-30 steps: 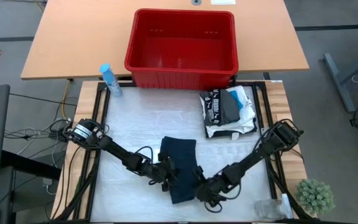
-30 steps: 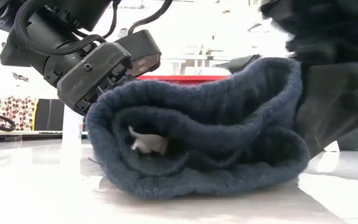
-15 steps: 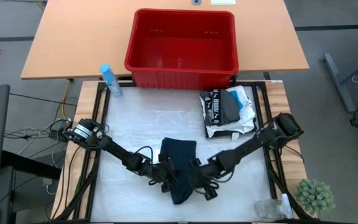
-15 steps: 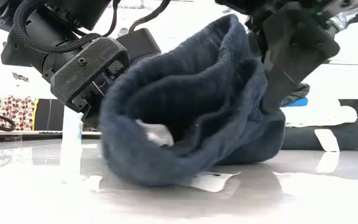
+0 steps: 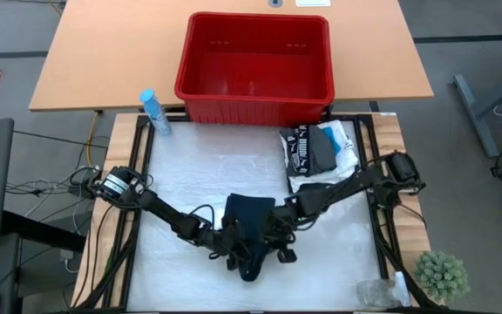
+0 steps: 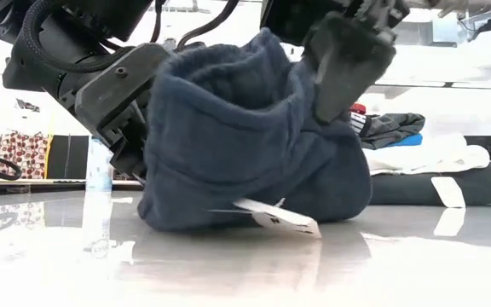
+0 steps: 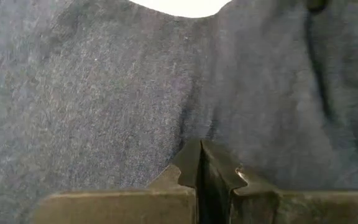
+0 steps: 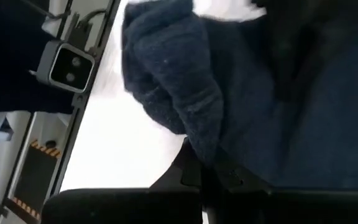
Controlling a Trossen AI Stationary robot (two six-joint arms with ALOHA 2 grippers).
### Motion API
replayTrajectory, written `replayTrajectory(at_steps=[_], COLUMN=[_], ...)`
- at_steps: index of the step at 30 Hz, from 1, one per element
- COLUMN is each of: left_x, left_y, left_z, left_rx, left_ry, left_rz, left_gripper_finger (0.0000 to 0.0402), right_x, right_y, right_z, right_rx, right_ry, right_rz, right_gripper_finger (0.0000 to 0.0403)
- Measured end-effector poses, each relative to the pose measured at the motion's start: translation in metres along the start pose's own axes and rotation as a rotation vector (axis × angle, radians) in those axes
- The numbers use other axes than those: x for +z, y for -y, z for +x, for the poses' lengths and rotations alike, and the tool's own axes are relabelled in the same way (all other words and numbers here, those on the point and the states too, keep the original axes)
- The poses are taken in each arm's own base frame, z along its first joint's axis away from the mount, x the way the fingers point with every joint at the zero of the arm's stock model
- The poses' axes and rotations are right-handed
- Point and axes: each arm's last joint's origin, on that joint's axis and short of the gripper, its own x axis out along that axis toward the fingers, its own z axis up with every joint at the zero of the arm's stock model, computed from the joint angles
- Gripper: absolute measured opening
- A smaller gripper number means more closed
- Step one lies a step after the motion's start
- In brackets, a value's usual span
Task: Fold laundry
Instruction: Fold the black shorts
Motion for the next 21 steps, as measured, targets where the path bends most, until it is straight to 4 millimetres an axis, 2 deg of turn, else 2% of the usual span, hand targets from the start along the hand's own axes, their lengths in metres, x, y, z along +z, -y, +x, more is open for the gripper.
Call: replayTrajectory(at_steps=[8,21], left_x=[0.009,0.032], left_y=[0.003,0.007], left_z=[-0.009,-0.033], left_rx=[-0.047,-0.093], left_ry=[0.002,0.055], left_rz=[-0.091,-0.134], left_gripper_finger=[0.0000,0.0000], right_x=[0.004,0.006], right_y=[0.019,0.028], right_z=[-0.008,-0.011], right_rx=[-0.007,0.005], right_ry=[0.025,0.029], right_rz=[0.039,0.041], right_gripper_finger=[0.0019,0.0019])
